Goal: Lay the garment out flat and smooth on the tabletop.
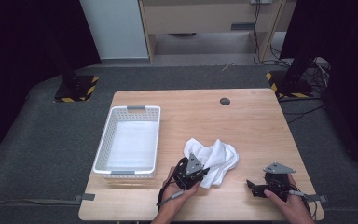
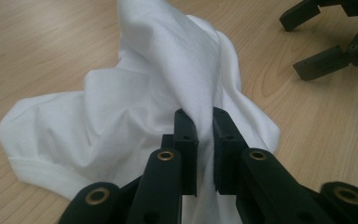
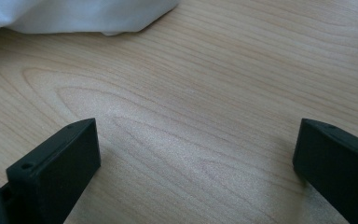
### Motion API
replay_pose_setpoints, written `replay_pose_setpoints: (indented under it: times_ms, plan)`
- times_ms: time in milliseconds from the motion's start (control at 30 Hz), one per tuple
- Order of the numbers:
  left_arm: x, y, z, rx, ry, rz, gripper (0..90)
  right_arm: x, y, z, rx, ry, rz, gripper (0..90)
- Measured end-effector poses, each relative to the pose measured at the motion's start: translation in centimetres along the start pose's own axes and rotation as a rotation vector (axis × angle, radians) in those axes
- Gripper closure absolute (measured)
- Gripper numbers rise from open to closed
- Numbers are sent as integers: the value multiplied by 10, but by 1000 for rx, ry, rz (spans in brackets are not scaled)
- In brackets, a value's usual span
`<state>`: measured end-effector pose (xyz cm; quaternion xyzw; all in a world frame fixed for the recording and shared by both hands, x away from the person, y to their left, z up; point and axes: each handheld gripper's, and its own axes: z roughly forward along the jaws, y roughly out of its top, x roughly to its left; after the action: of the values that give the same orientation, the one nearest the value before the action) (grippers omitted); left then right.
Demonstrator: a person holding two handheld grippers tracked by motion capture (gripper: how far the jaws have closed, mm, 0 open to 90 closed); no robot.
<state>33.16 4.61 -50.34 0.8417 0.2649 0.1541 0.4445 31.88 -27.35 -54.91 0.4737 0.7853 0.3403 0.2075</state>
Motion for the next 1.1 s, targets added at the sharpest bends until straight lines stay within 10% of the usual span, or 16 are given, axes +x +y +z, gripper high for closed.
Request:
replay_pose_setpoints:
  times_ms: [567,867,1100]
  plan:
    - [7,12,-30,-100,2,-73,837,3,4,-6,7,62,-59,252]
    - [18,-6,-6,29,13,-100,835,13,9,-14,-46,123,-140,581]
    - [27,-20,8,103,16,-148,834,25,14,-18,-72,148,-182,644]
